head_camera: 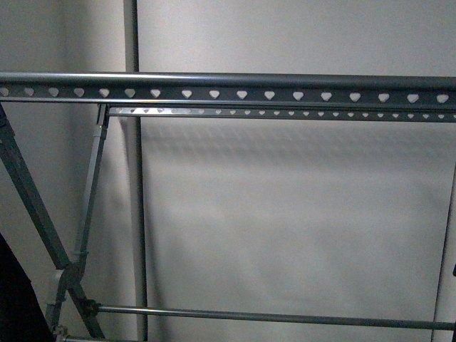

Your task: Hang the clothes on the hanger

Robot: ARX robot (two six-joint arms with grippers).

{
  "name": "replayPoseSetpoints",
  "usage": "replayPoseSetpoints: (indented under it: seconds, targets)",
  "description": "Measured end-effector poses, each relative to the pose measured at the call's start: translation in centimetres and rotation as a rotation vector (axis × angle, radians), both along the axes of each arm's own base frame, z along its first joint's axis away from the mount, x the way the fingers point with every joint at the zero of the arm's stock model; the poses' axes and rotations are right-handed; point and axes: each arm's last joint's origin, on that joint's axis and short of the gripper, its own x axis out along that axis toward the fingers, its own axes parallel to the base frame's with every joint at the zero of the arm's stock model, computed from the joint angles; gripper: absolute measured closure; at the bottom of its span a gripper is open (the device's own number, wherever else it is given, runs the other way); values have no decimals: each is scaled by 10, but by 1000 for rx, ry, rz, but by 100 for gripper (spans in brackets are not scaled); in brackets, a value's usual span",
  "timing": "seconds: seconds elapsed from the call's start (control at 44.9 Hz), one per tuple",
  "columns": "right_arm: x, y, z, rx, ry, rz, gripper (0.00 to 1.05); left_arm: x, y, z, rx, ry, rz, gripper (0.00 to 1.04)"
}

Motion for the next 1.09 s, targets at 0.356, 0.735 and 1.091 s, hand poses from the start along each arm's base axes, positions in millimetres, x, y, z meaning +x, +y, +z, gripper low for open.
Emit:
replayPoseSetpoints:
  seconds: [0.356, 0.735, 1.091]
  targets:
    - [0, 0, 0, 0, 0, 0, 7, 57, 6, -5, -266, 90, 297, 7]
    - [0, 0, 0, 0, 0, 0, 7, 103, 6, 10, -257, 70, 407, 7]
    - [0, 0, 0, 0, 0, 0, 7, 130, 12, 6, -244, 107, 462, 59]
